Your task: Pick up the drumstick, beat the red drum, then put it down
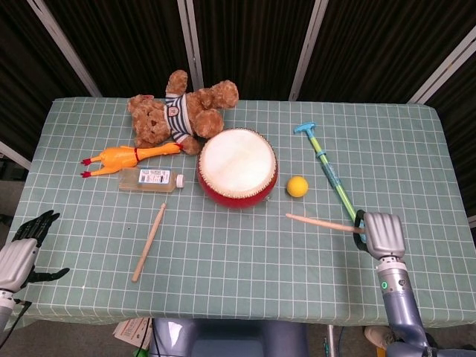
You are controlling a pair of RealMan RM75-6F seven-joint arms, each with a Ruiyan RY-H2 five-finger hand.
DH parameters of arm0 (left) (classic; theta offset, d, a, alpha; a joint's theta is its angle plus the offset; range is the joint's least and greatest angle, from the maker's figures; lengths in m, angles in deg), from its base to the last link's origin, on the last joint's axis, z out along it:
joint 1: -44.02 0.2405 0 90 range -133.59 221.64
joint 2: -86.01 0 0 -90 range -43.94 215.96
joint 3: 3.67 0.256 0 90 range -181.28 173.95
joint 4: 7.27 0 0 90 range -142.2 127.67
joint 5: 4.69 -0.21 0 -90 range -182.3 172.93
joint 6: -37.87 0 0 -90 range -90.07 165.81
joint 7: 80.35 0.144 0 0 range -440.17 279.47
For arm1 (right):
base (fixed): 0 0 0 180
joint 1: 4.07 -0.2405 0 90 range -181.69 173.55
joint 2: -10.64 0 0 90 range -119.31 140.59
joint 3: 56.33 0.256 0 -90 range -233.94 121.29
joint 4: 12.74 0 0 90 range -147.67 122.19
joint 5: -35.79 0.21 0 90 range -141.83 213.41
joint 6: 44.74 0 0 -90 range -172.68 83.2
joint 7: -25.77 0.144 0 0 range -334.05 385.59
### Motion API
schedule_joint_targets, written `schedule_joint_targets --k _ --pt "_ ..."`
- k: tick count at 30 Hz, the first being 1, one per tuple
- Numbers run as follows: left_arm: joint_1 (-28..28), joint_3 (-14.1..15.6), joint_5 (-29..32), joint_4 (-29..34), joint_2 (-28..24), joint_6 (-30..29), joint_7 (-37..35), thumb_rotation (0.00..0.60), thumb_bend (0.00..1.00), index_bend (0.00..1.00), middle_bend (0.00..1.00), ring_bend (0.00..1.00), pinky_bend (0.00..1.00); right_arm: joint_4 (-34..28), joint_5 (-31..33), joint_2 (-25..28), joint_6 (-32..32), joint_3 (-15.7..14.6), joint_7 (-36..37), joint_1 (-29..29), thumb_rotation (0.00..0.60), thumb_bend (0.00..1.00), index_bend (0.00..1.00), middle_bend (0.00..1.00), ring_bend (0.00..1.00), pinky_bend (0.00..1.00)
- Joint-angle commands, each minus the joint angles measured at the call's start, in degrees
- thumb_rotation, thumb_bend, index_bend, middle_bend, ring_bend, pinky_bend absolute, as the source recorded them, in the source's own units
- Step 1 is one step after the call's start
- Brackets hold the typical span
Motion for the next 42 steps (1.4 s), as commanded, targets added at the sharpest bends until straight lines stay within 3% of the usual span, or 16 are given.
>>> schedule_joint_targets --k 1,7,14,17,22,27,32,42 --pt "0.07 0.07 -0.11 0.04 0.12 -0.22 0.6 0.6 0.02 0.0 0.0 0.0 0.03 0.66 -1.66 -1.56 0.51 -1.56 -1.1 1.31 0.6 0.67 1.0 1.0 1.0 0.99" --pt "0.16 0.08 -0.29 -0.15 0.35 -0.58 1.08 0.6 0.02 0.0 0.0 0.0 0.03 1.9 -1.14 -5.24 1.17 -1.84 -3.82 2.13 0.6 0.67 0.97 1.0 1.0 0.96" --pt "0.23 0.23 -0.95 -0.45 0.45 -0.91 1.15 0.6 0.02 0.0 0.0 0.0 0.03 4.06 0.79 -10.36 1.27 -0.64 -5.94 2.68 0.6 0.67 0.82 1.0 1.0 0.87" --pt "0.25 0.26 -1.11 -0.53 0.45 -0.97 1.05 0.6 0.02 0.0 0.0 0.0 0.03 4.35 1.19 -11.56 0.96 -0.28 -6.77 2.98 0.6 0.67 0.71 0.99 0.95 0.8" --pt "0.24 0.3 -1.19 -0.58 0.47 -0.96 1.04 0.6 0.02 0.0 0.0 0.0 0.03 3.94 2.25 -12.22 0.86 0.05 -8.34 3.37 0.6 0.66 0.48 0.83 0.79 0.67" --pt "0.18 0.28 -1.07 -0.55 0.48 -0.83 1.15 0.6 0.02 0.0 0.0 0.0 0.03 3.22 2.61 -11.9 1.13 0.29 -8.74 3.82 0.6 0.58 0.23 0.6 0.57 0.43" --pt "0.19 0.27 -0.94 -0.49 0.52 -0.81 1.37 0.6 0.02 0.0 0.0 0.0 0.03 1.66 2.29 -10.84 1.43 0.26 -8.78 4.4 0.6 0.54 0.17 0.49 0.47 0.31" --pt "0.24 0.19 -0.82 -0.38 0.55 -1.0 1.57 0.6 0.02 0.0 0.0 0.0 0.03 -2.18 -2.41 -6.04 0.9 -0.52 -7.13 6.09 0.6 0.52 0.15 0.4 0.38 0.26"
